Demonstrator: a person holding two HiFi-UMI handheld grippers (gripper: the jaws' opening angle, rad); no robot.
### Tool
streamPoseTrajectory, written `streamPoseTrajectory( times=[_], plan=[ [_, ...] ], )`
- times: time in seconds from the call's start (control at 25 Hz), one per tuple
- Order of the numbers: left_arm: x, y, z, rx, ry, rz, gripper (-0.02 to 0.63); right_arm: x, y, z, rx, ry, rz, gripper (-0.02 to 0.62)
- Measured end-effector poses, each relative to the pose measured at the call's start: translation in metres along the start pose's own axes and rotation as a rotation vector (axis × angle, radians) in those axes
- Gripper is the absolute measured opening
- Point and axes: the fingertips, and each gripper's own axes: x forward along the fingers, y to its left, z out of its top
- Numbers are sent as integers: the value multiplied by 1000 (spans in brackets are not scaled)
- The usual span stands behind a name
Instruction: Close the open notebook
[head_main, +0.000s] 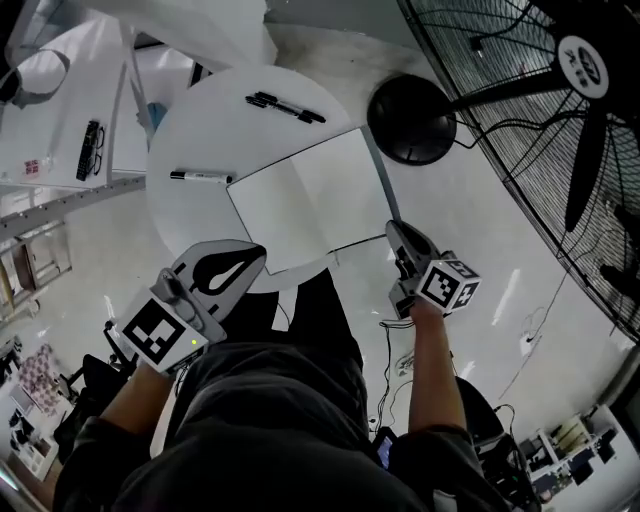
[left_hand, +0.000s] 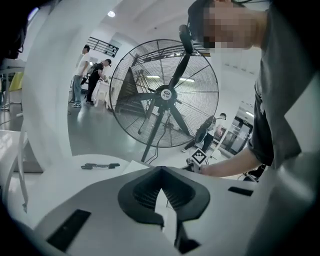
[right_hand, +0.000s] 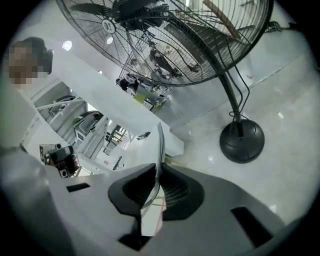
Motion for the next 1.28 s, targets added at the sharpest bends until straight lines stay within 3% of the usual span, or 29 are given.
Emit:
streamPoseTrajectory(
  times=[0.6,1.28],
  plan=[
    [-93,-2,0,64,-122,-40,14,-21,107,-14,-212,-96,-92,41],
    [-165,14,-6,93,-212,-60,14,-5,192,-60,-500,-9,-171,41]
  ],
)
